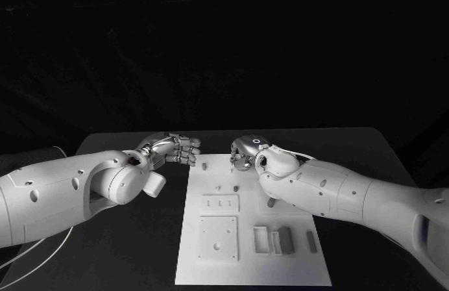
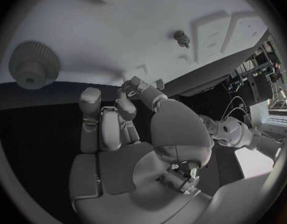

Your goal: Assemble the parts on the task board

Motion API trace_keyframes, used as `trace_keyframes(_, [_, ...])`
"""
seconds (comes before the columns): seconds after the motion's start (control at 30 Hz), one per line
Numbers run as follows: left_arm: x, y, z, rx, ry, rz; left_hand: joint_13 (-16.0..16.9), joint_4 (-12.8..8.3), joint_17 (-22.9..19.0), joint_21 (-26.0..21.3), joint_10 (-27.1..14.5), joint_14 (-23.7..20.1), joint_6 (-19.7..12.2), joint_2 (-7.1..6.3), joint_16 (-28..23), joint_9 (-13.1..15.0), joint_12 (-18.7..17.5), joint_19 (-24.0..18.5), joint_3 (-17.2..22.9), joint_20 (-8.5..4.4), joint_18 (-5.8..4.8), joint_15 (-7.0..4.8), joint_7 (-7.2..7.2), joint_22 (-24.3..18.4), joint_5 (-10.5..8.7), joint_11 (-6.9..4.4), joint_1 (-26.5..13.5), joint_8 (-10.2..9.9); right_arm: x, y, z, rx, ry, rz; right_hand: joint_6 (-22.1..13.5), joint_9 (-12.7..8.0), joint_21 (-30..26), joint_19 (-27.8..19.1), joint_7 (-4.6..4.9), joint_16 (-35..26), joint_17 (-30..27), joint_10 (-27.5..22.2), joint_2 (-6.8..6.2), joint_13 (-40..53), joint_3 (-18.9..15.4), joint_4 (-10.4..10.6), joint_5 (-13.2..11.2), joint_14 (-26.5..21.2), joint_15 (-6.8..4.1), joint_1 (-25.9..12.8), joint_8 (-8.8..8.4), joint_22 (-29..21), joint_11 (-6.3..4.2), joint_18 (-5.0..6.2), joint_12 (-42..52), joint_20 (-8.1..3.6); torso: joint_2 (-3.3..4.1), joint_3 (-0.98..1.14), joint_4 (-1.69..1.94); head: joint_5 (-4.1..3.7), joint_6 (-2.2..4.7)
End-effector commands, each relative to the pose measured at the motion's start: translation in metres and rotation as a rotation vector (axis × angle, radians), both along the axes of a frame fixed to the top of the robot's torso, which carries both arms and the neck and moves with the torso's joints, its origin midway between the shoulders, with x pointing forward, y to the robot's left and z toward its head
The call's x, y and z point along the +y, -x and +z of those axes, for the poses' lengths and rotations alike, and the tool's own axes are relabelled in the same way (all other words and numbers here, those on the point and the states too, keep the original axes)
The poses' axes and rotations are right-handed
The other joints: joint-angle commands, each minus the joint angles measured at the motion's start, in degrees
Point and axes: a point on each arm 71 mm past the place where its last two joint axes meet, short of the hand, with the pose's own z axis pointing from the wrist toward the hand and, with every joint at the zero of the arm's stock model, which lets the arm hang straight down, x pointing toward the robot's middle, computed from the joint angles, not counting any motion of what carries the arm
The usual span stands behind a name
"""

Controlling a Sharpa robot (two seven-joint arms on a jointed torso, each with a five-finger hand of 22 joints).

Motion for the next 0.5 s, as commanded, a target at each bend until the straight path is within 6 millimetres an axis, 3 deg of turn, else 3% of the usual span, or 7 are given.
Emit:
trace_keyframes(0.03, [-0.0021,0.0004,0.0011,-0.002,0.008,-0.017,0.1,-0.2,0.1,-0.3,-0.2,0.3,-0.2,0.05,-0.3,0.1,-0.4,-0.1,-0.2,-0.37,0.65,0.13,-0.05,0.1,-0.19,0.03,-0.1,-0.2,-0.0001,0.0001,-0.0013,0.009,0.009,-0.003,0.1,0.1,-0.3,0.1,0.47,-0.3,-0.1,-0.2,0.1,0.0,0.2,0.1,-0.1,-0.3,-0.01,-0.2,-0.21,0.9,-0.05,6.55,-0.2,0.23,-0.02,-0.01,-0.01,-0.03,0.01])
trace_keyframes(0.5, [-0.0024,0.0005,0.0005,0.005,0.007,-0.023,0.1,-0.3,0.2,-0.4,-0.4,0.2,-0.3,0.0,-0.5,0.1,-0.6,-0.2,-0.3,-0.34,0.63,0.17,-0.09,0.1,-0.29,0.15,-0.1,-0.4,-0.0005,0.0,-0.0007,0.006,-0.007,-0.006,0.0,0.1,-0.4,0.0,0.53,-0.3,-0.3,-0.3,-0.09,-0.1,0.1,0.0,-0.1,-0.4,0.03,-0.3,-0.37,0.9,0.01,6.55,-0.3,0.27,0.01,0.01,-0.02,-0.06,0.01])
